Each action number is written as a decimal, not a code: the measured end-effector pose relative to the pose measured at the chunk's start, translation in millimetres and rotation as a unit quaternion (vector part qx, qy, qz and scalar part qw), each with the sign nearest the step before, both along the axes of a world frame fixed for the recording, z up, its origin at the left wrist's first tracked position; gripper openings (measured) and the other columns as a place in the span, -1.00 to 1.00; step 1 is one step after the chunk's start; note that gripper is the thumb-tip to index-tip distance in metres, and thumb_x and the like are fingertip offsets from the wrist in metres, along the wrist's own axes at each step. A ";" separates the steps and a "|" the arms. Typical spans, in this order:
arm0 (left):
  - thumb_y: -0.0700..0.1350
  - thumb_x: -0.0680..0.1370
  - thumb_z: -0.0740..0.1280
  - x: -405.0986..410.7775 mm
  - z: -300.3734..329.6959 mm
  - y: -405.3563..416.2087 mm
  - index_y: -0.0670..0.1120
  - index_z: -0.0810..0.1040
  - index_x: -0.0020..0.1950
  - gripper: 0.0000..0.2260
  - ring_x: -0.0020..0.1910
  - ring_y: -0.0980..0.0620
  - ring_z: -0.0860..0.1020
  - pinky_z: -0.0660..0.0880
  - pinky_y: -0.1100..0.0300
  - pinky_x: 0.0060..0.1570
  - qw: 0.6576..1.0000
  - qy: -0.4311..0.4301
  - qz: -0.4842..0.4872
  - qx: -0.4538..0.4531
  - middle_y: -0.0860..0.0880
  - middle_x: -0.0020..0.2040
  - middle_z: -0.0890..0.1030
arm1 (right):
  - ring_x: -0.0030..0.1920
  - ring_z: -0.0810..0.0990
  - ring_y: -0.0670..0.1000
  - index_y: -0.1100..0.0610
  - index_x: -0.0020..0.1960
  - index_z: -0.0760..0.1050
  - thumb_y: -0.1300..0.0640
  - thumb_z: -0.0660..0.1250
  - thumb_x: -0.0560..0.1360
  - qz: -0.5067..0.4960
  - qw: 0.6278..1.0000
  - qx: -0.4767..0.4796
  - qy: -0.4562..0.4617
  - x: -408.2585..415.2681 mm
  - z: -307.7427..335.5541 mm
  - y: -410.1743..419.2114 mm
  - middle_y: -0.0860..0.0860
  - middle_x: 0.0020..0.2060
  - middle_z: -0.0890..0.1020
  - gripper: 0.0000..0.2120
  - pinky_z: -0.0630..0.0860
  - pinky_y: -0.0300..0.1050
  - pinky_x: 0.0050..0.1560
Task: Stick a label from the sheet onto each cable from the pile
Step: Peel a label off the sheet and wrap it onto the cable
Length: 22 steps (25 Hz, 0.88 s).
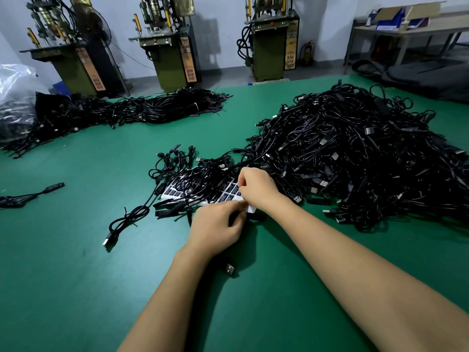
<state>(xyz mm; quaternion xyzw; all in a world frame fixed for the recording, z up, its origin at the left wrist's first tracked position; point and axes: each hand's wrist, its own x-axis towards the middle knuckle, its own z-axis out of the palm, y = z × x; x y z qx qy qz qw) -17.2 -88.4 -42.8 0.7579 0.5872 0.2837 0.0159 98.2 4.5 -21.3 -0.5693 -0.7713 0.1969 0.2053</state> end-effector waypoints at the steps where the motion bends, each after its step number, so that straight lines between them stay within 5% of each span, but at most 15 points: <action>1: 0.04 0.47 0.20 -0.1 -0.1 0.1 0.11 0.63 0.05 -0.74 -0.17 0.05 0.60 0.43 0.14 -0.26 1.000 -0.001 -0.001 0.000 0.07 -0.20 0.67 | 0.02 0.52 0.13 0.11 -0.06 0.44 0.33 0.22 0.49 -0.001 1.000 0.008 0.011 0.9 -0.7 -0.9 0.07 -0.03 0.57 -0.86 0.51 0.05 0.01; 7: 0.07 0.47 0.17 -1.4 -0.6 0.5 0.11 0.63 0.07 -0.70 -0.10 0.05 0.62 0.48 0.10 -0.16 1.000 0.000 0.004 -0.012 0.08 -0.13 0.69 | -0.13 0.54 0.08 0.09 -0.04 0.42 0.32 0.22 0.48 0.014 0.992 0.063 0.105 4.6 2.1 -12.7 0.02 -0.17 0.62 -0.84 0.43 -0.08 -0.16; 9: 0.09 0.49 0.17 -2.5 -0.9 1.2 0.09 0.63 0.11 -0.68 -0.02 0.06 0.62 0.50 0.12 -0.10 1.000 -0.006 0.005 -0.018 0.10 -0.04 0.70 | -0.18 0.55 0.03 0.10 -0.05 0.45 0.30 0.29 0.47 0.000 0.979 0.040 0.201 10.1 10.6 -17.3 -0.02 -0.23 0.60 -0.87 0.45 -0.12 -0.16; 12: 0.01 0.56 0.26 1.0 1.4 1.1 0.01 0.64 0.08 -0.79 0.02 0.04 0.61 0.47 0.17 -0.07 0.999 -0.034 0.016 -0.024 0.09 0.02 0.69 | -0.25 0.55 -0.06 0.09 -0.10 0.48 0.30 0.38 0.46 -0.073 0.893 -0.067 0.440 31.3 23.9 -25.2 -0.02 -0.26 0.57 -0.85 0.48 -0.23 -0.23; 14: -0.10 0.59 0.27 10.4 3.6 1.0 -0.10 0.59 -0.06 -0.86 -0.14 -0.03 0.57 0.38 0.16 -0.19 0.994 -0.096 0.038 -0.019 0.01 -0.13 0.66 | -0.27 0.58 -0.09 0.09 -0.08 0.51 0.29 0.41 0.46 -0.114 0.810 -0.153 0.554 51.6 25.4 -34.9 -0.02 -0.25 0.60 -0.85 0.51 -0.25 -0.26; 16: -0.13 0.62 0.24 23.4 6.1 1.9 -0.13 0.53 -0.12 -0.84 -0.30 0.02 0.48 0.34 0.16 -0.28 0.964 -0.246 0.072 -0.064 0.02 -0.28 0.59 | -0.27 0.61 -0.08 0.09 -0.06 0.53 0.29 0.44 0.44 -0.142 0.756 -0.179 0.614 70.3 20.6 -45.0 -0.03 -0.27 0.63 -0.84 0.53 -0.24 -0.26; 19: -0.20 0.63 0.20 43.7 10.9 0.5 -0.10 0.54 -0.10 -0.84 -0.44 0.14 0.34 0.30 0.30 -0.42 0.855 -0.481 0.063 -0.181 0.06 -0.34 0.51 | -0.27 0.63 -0.07 0.11 -0.05 0.53 0.31 0.46 0.41 -0.179 0.723 -0.137 0.653 84.0 8.8 -57.5 -0.03 -0.31 0.64 -0.80 0.53 -0.22 -0.24; 22: -0.25 0.61 0.23 52.4 10.8 -2.3 -0.10 0.59 -0.13 -0.81 -0.49 0.19 0.32 0.27 0.38 -0.50 0.817 -0.533 0.039 -0.218 0.04 -0.36 0.54 | -0.26 0.61 -0.05 0.12 -0.04 0.51 0.34 0.45 0.40 -0.197 0.715 -0.101 0.663 82.7 -2.4 -65.1 -0.04 -0.36 0.65 -0.78 0.52 -0.21 -0.18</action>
